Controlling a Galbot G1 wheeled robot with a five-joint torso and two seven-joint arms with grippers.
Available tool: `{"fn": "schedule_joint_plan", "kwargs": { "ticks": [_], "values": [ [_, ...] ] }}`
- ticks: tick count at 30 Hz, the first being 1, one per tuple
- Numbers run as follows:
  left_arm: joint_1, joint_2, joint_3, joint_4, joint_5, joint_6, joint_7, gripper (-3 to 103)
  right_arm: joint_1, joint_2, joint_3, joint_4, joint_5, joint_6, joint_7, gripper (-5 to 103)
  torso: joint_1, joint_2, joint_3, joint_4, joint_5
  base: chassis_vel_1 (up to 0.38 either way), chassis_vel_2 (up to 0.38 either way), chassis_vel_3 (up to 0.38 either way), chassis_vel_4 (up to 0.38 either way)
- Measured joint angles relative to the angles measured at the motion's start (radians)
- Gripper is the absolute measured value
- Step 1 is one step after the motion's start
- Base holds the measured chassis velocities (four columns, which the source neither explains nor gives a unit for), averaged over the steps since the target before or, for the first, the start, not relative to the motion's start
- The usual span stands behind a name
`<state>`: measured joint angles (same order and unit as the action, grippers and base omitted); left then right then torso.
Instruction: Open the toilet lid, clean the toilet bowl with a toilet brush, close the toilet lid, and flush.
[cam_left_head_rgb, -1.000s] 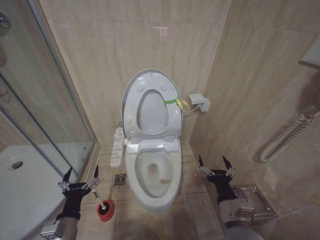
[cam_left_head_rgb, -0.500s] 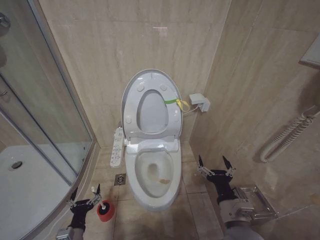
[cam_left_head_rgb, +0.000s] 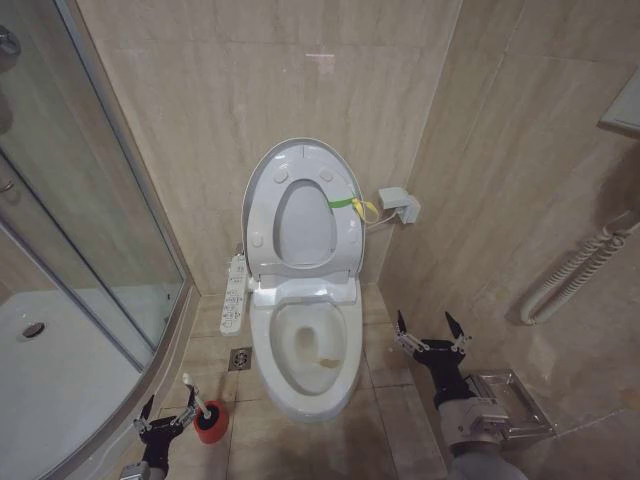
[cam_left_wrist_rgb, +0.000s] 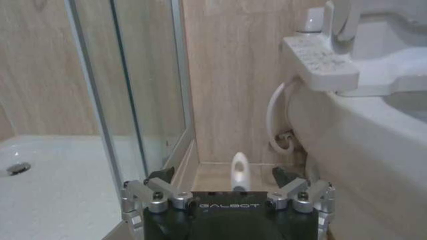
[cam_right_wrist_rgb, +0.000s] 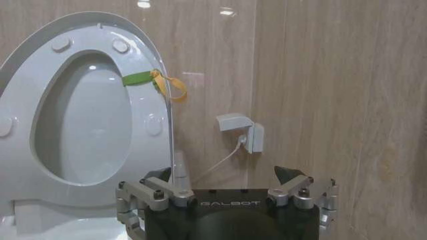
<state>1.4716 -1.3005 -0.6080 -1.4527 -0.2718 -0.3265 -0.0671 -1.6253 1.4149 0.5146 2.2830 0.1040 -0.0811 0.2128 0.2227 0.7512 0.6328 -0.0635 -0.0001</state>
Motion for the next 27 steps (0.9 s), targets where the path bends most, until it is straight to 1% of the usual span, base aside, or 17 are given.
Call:
{"fn": "schedule_joint_plan", "kwargs": {
  "ticks": [1,3,4,5,8,14,15,17,18,19,20,23,27],
  "values": [
    [0.000,0.000,0.000,0.000,0.000,0.000,0.000,99,0.000,0.000,0.000,0.000,0.000,0.000,0.000,100,0.000,0.000,0.000,0.0000,0.0000,0.000,0.000,0.000,0.000],
    [-0.023,0.007,0.005,0.038,-0.004,-0.010,0.008,99,0.000,0.000,0.000,0.000,0.000,0.000,0.000,100,0.000,0.000,0.000,0.0000,0.0000,0.000,0.000,0.000,0.000],
    [-0.039,0.010,0.013,0.067,-0.004,-0.026,0.016,99,0.000,0.000,0.000,0.000,0.000,0.000,0.000,100,0.000,0.000,0.000,-0.0001,0.0000,0.000,0.000,0.000,0.000],
    [-0.039,0.010,0.013,0.067,-0.004,-0.026,0.016,99,0.000,0.000,0.000,0.000,0.000,0.000,0.000,100,0.000,0.000,0.000,-0.0001,0.0000,0.000,0.000,0.000,0.000],
    [-0.071,0.013,0.034,0.117,-0.014,-0.047,0.037,99,0.000,0.000,0.000,0.000,0.000,0.000,0.000,100,0.000,0.000,0.000,0.0000,0.0000,0.000,0.000,0.000,0.000],
    [-0.094,0.016,0.047,0.149,-0.022,-0.061,0.055,99,0.000,0.000,0.000,0.000,0.000,0.000,0.000,100,0.000,0.000,0.000,-0.0001,0.0000,0.000,0.000,0.000,0.000],
    [-0.128,0.017,0.060,0.192,-0.027,-0.076,0.072,98,0.000,0.000,0.000,0.000,0.000,0.000,0.000,100,0.000,0.000,0.000,-0.0002,0.0000,0.000,0.000,0.000,0.000],
    [-0.141,0.017,0.064,0.207,-0.032,-0.078,0.076,98,0.000,0.000,0.000,0.000,0.000,0.000,0.000,100,0.000,0.000,0.000,-0.0001,0.0000,0.000,0.000,0.000,0.000],
    [-0.166,0.022,0.070,0.245,-0.044,-0.084,0.093,98,0.000,0.000,0.000,0.000,0.000,0.000,0.000,100,0.000,0.000,0.000,-0.0002,0.0000,0.000,0.000,0.000,0.000],
    [-0.194,0.027,0.074,0.296,-0.050,-0.101,0.118,98,0.000,0.000,0.000,0.000,0.000,0.000,0.000,100,0.000,0.000,0.000,0.0000,0.0000,0.000,0.000,0.000,0.000],
    [-0.194,0.027,0.074,0.296,-0.050,-0.101,0.118,98,0.000,0.000,0.000,0.000,0.000,0.000,0.000,100,0.000,0.000,0.000,0.0000,0.0000,0.000,0.000,0.000,0.000],
    [-0.256,0.035,0.085,0.374,-0.056,-0.125,0.162,96,0.000,0.000,0.000,0.000,0.000,0.000,0.000,100,0.000,0.000,0.000,0.0000,0.0001,0.000,0.000,0.000,0.000],
    [-0.285,0.033,0.094,0.396,-0.055,-0.128,0.174,96,0.000,0.000,0.000,0.000,0.000,0.000,0.000,100,0.000,0.000,0.000,-0.0002,0.0001,0.000,0.000,0.000,0.000]
  ]
}}
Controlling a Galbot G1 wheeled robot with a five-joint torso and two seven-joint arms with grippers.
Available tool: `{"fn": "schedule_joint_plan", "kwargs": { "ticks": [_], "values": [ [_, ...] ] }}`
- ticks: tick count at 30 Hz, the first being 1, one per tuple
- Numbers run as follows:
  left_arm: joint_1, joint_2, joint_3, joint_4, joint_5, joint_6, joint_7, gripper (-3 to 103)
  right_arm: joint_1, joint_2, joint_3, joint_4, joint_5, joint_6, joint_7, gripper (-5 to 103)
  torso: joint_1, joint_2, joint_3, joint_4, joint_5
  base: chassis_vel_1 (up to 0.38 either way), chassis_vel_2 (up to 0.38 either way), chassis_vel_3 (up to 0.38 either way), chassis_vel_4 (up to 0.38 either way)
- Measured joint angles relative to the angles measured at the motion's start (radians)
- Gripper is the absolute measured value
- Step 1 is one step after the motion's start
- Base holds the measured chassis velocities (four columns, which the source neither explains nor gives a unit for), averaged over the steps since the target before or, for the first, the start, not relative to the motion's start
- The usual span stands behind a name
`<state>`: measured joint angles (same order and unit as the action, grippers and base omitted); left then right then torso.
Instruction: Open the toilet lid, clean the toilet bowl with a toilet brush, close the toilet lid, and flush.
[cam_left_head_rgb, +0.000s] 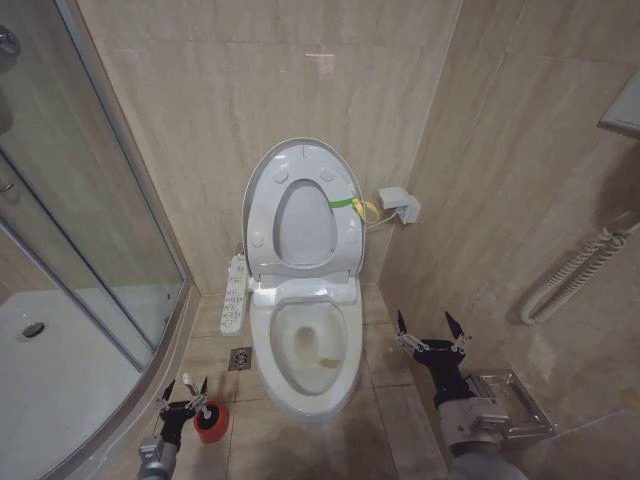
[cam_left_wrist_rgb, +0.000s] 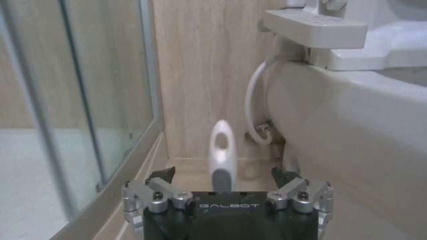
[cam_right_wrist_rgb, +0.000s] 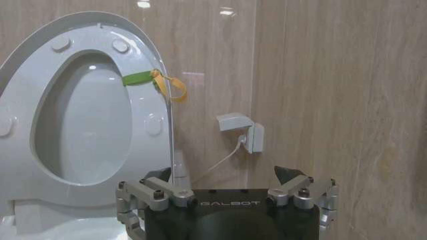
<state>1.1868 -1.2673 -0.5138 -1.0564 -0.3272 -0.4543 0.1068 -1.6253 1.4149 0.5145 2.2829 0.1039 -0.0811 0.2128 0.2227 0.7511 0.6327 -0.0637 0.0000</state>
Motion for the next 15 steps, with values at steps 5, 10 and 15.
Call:
{"fn": "schedule_joint_plan", "kwargs": {
  "ticks": [5,10,15],
  "values": [
    [-0.014,-0.002,0.007,0.019,0.001,-0.003,0.011,96,0.000,0.000,0.000,0.000,0.000,0.000,0.000,100,0.000,0.000,0.000,0.0001,0.0000,0.000,0.000,0.000,0.000],
    [-0.011,-0.010,0.008,0.027,0.004,-0.013,0.020,74,0.000,0.000,0.000,0.000,0.000,0.000,0.000,100,0.000,0.000,0.000,0.0001,0.0000,0.000,0.000,0.000,0.000],
    [-0.006,-0.015,-0.004,0.036,0.011,-0.025,0.049,74,0.000,0.000,0.000,0.000,0.000,0.000,0.000,100,0.000,0.000,0.000,0.0001,0.0000,0.000,0.000,0.000,0.000]
  ]
}}
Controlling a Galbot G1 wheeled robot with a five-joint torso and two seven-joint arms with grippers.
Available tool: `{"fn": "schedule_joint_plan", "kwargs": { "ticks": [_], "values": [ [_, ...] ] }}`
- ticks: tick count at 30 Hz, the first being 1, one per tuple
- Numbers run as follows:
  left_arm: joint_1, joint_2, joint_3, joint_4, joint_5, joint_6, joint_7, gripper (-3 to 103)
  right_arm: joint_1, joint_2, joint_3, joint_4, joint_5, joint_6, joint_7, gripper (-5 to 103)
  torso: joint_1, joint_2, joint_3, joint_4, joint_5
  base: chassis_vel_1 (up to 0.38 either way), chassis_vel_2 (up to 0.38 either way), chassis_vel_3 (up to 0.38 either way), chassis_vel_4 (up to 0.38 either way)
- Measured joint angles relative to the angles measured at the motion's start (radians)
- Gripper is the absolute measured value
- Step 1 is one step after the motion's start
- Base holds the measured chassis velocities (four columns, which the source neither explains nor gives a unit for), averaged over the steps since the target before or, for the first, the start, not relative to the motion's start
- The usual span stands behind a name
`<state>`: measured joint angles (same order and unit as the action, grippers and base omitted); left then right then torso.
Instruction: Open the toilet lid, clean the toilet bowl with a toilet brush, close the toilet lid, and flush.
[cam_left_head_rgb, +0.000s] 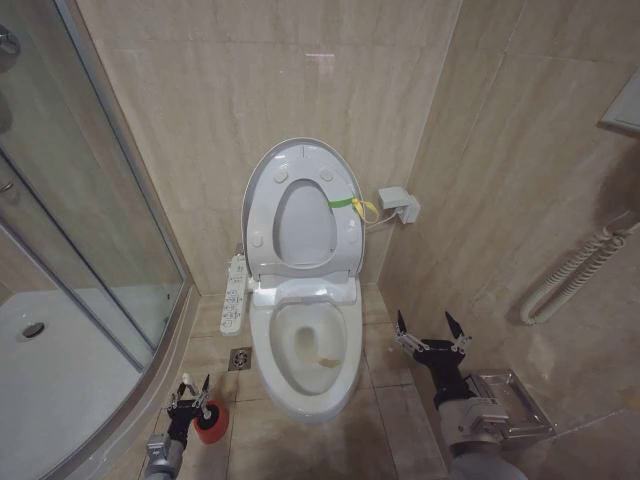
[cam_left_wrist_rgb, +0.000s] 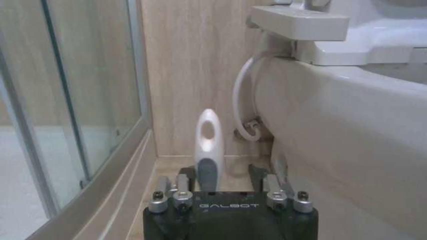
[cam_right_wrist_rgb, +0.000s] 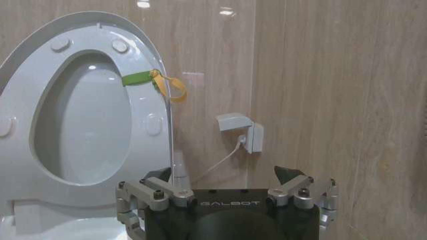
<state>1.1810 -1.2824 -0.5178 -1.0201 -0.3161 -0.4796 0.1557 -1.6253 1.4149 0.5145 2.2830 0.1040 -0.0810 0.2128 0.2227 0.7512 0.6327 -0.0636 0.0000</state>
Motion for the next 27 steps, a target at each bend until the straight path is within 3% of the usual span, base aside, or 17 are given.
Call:
{"fn": "schedule_joint_plan", "kwargs": {
  "ticks": [1,2,8,9,18,27],
  "values": [
    [0.001,0.000,-0.007,0.006,0.003,-0.008,0.018,74,0.000,0.000,0.000,0.000,0.000,0.000,0.000,100,0.000,0.000,0.000,0.0001,0.0000,0.000,0.000,0.000,0.000],
    [0.003,0.001,-0.012,0.011,0.005,-0.014,0.034,46,0.000,0.000,0.000,0.000,0.000,0.000,0.000,100,0.000,0.000,0.000,0.0001,-0.0001,0.000,0.000,0.000,0.000],
    [0.005,0.008,-0.022,0.022,0.009,-0.033,0.053,46,0.000,0.000,0.000,0.000,0.000,0.000,0.000,100,0.000,0.000,0.000,0.0001,-0.0001,0.000,0.000,0.000,0.000],
    [0.006,0.009,-0.024,0.023,0.010,-0.036,0.054,22,0.000,0.000,0.000,0.000,0.000,0.000,0.000,100,0.000,0.000,0.000,0.0001,-0.0001,0.000,0.000,0.000,0.000],
    [0.027,0.017,-0.039,0.011,0.028,-0.073,0.046,19,0.000,0.000,0.000,0.000,0.000,0.000,0.000,100,0.000,0.000,0.000,0.0000,-0.0002,0.000,0.000,0.000,0.000],
    [0.079,0.033,-0.056,-0.098,0.036,-0.087,0.018,19,0.000,0.000,0.000,0.000,0.000,0.000,0.000,100,0.000,0.000,0.000,0.0000,-0.0001,0.000,0.000,0.000,0.000]
  ]
}}
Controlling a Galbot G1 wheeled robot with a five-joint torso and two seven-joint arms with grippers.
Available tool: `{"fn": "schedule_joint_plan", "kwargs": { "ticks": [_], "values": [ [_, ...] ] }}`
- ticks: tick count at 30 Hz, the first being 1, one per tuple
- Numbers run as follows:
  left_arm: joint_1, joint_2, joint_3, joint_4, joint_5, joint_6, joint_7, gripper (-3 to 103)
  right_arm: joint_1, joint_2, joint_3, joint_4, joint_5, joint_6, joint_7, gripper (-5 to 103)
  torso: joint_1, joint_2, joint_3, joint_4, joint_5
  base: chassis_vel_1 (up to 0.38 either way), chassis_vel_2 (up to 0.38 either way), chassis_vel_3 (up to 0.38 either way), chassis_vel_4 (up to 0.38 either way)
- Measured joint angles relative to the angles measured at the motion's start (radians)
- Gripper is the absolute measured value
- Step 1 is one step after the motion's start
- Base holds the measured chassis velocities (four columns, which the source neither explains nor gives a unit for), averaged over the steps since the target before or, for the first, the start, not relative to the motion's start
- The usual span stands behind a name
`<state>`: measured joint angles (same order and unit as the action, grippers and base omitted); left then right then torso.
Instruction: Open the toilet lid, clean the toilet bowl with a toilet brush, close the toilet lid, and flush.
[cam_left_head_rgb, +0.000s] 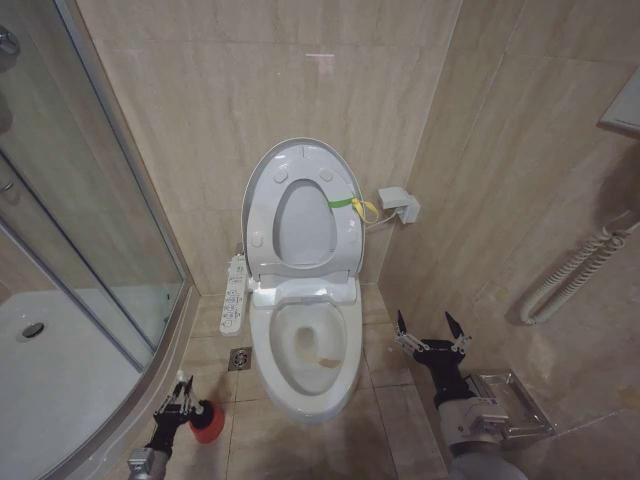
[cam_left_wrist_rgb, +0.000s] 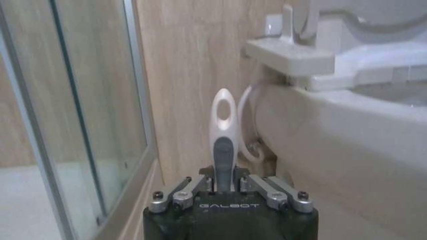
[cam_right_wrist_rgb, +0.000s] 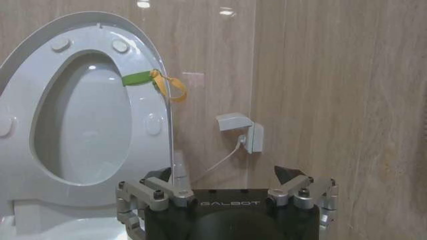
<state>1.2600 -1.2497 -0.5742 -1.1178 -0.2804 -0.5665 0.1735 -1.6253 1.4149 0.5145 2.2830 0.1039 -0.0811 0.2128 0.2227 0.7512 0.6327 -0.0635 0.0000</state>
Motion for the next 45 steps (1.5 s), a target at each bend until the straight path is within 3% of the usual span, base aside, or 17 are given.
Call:
{"fn": "schedule_joint_plan", "kwargs": {
  "ticks": [12,22,34,45],
  "values": [
    [0.080,-0.004,0.002,-0.232,-0.012,-0.006,-0.032,19,0.000,0.000,0.000,0.000,0.000,0.000,0.000,100,0.000,0.000,0.000,0.0000,0.0000,0.000,0.000,0.000,0.000],
    [0.251,0.029,-0.029,-0.661,-0.011,0.096,-0.122,19,0.000,0.000,0.000,0.000,0.000,0.000,0.000,100,0.000,0.000,0.000,0.0000,0.0002,0.000,0.000,0.000,0.000],
    [0.428,0.027,-0.040,-0.956,0.011,0.113,-0.158,19,0.000,0.000,0.000,0.000,0.000,0.000,0.000,100,0.000,0.000,0.000,0.0001,0.0001,0.000,0.000,0.000,0.000],
    [0.348,0.100,0.003,-1.104,-0.078,0.169,-0.155,19,0.000,0.000,0.000,0.000,0.000,0.000,0.000,100,0.000,0.000,0.000,-0.0002,0.0001,0.000,0.000,0.000,0.000]
  ]
}}
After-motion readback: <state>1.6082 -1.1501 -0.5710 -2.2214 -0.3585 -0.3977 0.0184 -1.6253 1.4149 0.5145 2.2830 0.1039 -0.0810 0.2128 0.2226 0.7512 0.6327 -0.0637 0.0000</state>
